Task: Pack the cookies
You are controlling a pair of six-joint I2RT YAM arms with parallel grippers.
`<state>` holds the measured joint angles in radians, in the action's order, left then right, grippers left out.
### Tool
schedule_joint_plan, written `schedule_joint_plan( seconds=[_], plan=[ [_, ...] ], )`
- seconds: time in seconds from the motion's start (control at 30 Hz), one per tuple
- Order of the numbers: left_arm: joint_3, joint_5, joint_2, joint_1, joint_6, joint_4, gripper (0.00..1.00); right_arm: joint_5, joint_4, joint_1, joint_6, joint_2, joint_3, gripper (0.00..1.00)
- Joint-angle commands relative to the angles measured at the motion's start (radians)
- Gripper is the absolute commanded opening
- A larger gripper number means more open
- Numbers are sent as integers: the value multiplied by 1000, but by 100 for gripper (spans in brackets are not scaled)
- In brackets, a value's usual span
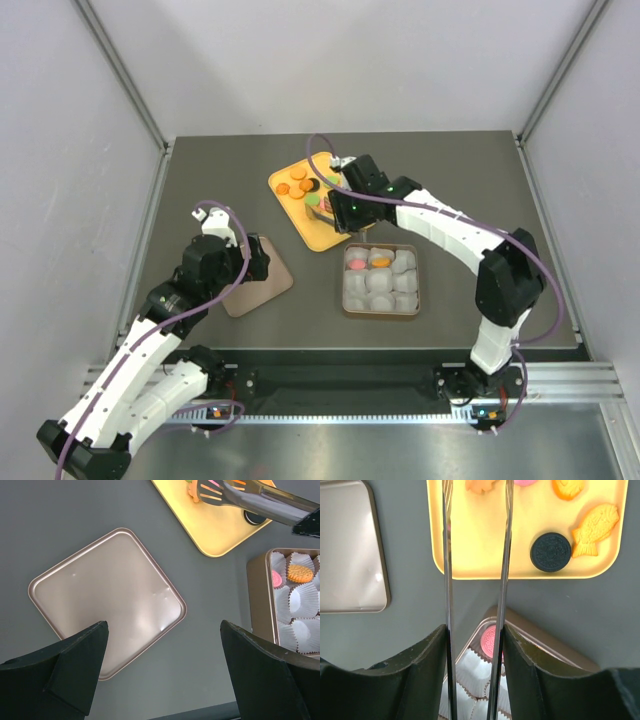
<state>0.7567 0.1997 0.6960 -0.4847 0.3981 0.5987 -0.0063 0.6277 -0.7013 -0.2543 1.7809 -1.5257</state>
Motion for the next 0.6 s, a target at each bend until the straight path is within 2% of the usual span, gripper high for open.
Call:
schedule_joint_plan(
  seconds=[0.0, 0.57],
  plan=[
    [-7, 12, -6, -3, 7, -16, 99, 3, -42, -13, -10, 23, -74, 46],
    [-8, 14, -9, -5, 8, -17, 99, 86, -20, -56, -13, 114, -137, 45]
  ],
)
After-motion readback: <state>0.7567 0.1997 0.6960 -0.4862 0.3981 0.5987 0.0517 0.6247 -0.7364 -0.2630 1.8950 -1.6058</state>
